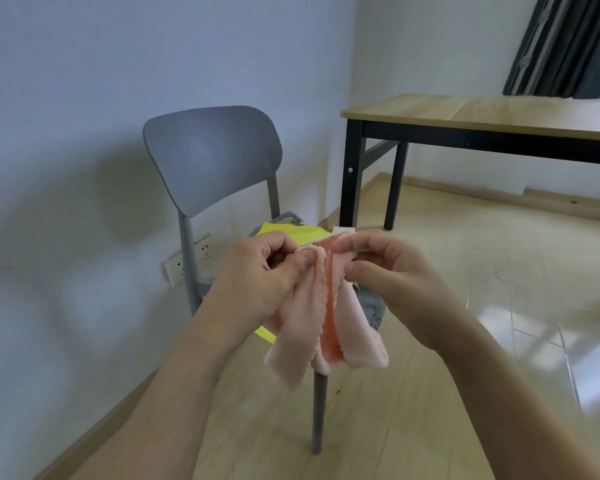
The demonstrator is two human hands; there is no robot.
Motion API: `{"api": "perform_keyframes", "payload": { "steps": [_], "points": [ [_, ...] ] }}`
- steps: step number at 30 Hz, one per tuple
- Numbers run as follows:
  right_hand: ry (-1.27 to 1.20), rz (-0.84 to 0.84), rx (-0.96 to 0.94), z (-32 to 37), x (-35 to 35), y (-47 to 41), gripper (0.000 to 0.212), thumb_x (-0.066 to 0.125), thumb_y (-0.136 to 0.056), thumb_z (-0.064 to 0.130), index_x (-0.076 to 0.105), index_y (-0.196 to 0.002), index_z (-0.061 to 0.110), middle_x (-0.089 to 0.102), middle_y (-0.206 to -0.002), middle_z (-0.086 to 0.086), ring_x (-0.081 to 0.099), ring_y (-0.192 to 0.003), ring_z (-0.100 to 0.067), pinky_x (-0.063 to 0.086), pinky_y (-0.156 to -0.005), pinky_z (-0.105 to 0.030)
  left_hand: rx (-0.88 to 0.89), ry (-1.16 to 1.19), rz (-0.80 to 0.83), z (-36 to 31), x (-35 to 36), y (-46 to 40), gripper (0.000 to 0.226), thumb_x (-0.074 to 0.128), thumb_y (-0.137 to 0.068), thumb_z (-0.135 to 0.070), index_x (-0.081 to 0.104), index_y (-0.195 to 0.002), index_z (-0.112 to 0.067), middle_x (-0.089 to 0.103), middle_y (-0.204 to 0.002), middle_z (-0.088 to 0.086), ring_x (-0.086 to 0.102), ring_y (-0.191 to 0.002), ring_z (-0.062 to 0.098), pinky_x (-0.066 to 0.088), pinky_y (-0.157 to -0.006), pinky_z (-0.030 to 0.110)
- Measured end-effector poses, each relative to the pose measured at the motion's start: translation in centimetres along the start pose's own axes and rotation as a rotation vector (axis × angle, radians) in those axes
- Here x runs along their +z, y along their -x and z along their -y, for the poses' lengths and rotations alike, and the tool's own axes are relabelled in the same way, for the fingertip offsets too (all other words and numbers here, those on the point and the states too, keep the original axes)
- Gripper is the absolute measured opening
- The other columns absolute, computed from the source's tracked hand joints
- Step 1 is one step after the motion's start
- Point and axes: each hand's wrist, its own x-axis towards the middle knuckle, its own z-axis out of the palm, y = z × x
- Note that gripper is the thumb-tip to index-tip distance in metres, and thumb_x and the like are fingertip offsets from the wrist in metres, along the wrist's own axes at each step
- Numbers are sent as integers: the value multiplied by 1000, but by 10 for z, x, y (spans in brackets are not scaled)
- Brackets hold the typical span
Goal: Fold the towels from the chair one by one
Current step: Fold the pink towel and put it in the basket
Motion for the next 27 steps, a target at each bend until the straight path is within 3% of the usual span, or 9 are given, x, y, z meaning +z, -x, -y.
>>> {"api": "perform_keyframes", "payload": {
  "steps": [2,5,12,15,18,22,24,27],
  "points": [
    [53,30,-36,-1,1,1,16,66,-84,6,71,-99,11,68,-108,-2,66,-99,-20,54,-92,-44,-14,-17,29,2,1,-1,24,70,-84,-28,67,-71,-9,63,-69,21,49,-59,12,42,-56,26],
    [186,50,-62,-4,5,1,23,77,-77,18,71,-99,19,65,-109,2,65,-98,-19,55,-87,-43,-16,-48,54,3,1,-1,22,69,-85,-29,69,-72,-11,66,-73,19,50,-61,11,42,-56,23],
    [304,-38,-156,-6,8,2,4,73,-81,14,72,-83,16,68,-93,8,65,-83,-8,56,-78,-28,-13,-51,128,7,0,1,22,66,-88,-35,70,-75,-17,67,-76,16,54,-66,13,44,-64,32],
    [351,-70,-146,-8,8,2,8,68,-82,15,66,-76,20,64,-79,9,59,-71,-10,51,-66,-25,-15,-58,207,8,1,3,18,63,-90,-29,70,-78,-17,67,-76,10,56,-70,12,46,-68,30],
    [325,-89,-105,-7,4,2,11,63,-78,10,62,-72,19,56,-66,10,50,-59,-7,42,-57,-20,-26,-43,311,11,5,7,14,65,-89,-26,67,-84,-13,59,-74,-4,49,-67,5,41,-65,16],
    [118,-149,-116,-5,-5,0,5,58,-68,12,56,-67,7,50,-60,-2,46,-57,-13,41,-51,-25,-112,-19,506,28,8,8,16,57,-82,-27,67,-93,-22,58,-84,0,50,-80,10,42,-75,31],
    [118,-191,-147,-8,-10,-1,7,57,-69,7,54,-69,1,48,-59,-5,43,-55,-13,38,-49,-25,-126,-88,462,32,10,8,14,55,-88,-29,62,-83,-18,51,-75,-2,45,-72,10,38,-68,32],
    [289,-235,-237,-11,-19,1,8,59,-75,-1,53,-70,2,45,-57,-6,39,-52,-9,35,-46,-24,-88,-260,326,35,11,6,34,55,-93,-33,45,-66,-16,38,-61,-6,35,-58,9,29,-57,29]
  ]
}}
